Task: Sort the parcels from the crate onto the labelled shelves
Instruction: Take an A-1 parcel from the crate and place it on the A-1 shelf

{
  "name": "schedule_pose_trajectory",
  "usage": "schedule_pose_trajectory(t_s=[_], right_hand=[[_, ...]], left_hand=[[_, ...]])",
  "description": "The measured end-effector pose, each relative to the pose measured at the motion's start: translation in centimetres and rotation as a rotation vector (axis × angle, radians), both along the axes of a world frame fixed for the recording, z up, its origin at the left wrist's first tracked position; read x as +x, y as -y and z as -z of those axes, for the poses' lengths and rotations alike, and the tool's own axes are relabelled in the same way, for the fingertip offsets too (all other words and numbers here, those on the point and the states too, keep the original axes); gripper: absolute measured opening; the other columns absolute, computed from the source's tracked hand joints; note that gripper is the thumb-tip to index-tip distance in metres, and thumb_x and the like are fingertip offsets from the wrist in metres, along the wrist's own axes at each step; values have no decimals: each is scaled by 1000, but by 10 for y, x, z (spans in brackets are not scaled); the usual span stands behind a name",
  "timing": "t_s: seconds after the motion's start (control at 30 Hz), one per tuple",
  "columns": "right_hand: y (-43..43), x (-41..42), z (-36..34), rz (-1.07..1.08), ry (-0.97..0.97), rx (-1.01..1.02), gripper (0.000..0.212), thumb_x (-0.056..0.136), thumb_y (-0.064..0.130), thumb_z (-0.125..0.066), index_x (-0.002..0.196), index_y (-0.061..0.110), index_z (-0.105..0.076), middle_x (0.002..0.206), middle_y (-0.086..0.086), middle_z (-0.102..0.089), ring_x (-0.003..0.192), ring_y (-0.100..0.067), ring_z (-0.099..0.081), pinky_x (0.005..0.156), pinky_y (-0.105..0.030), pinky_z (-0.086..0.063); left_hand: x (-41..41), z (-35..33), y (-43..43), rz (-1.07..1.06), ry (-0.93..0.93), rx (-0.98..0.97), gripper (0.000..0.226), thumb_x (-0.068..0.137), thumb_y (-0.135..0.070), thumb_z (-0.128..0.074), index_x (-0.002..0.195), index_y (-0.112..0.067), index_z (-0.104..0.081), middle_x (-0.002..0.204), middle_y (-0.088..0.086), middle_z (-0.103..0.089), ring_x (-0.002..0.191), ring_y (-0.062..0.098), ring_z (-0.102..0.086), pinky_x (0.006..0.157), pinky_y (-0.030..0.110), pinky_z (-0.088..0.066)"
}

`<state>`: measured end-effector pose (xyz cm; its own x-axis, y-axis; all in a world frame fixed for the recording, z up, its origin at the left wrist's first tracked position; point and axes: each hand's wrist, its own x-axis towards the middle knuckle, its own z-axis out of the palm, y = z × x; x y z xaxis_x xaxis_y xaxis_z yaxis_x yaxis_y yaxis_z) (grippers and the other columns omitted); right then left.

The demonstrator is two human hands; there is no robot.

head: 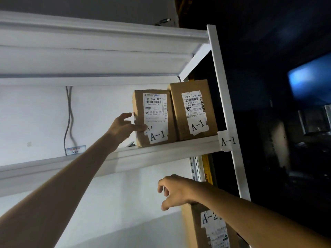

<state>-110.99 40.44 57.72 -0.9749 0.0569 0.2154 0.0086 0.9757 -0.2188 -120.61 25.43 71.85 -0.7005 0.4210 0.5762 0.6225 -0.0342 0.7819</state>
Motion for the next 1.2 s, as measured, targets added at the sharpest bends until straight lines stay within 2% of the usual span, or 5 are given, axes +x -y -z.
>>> schedule_pose_trajectory(t_s=[0.13, 0.3, 0.47, 0.83, 1.2], right_hand=[[10, -1, -5, -61, 5, 3, 56, 78, 32, -71, 127, 18, -50, 123, -4, -50, 105, -24, -55, 90, -41, -50], [43, -5, -9, -200, 5, -45, 54, 74, 35, -73, 122, 19, -53, 115, 0, -52, 101, -22, -57, 90, -39, -51], [99, -5, -2, -394, 4, -43, 54, 74, 36, -73, 121, 19, -54, 114, -1, -55, 99, -20, -56, 87, -36, -50], [306, 55, 14, -925, 52, -31, 51, 74, 34, -75, 118, 17, -56, 106, 1, -59, 93, -17, -57, 76, -28, -47], [525, 256, 73, -1538, 76, 31, 46, 71, 32, -77, 110, 12, -64, 100, -4, -64, 90, -23, -61, 81, -35, -52]], left_hand=[[23, 8, 28, -220, -242, 93, 38, 75, -3, -73, 109, -18, -65, 103, 7, -64, 97, 25, -63, 84, 35, -48], [57, 28, 81, -435, -359, -94, 24, 75, -8, -75, 93, -23, -70, 89, -2, -68, 81, 14, -66, 64, 23, -47], [101, 63, 140, -694, -417, -318, 15, 74, -12, -77, 87, -17, -72, 76, -4, -69, 69, 11, -64, 65, 15, -46], [249, 148, 323, -1090, -26, -950, 23, 78, -34, -74, 94, -17, -71, 88, -7, -67, 83, 12, -62, 75, 23, -47], [527, 237, 484, -1516, 617, -1054, 15, 75, -38, -73, 82, -26, -66, 88, -2, -65, 84, 17, -63, 75, 28, -52]])
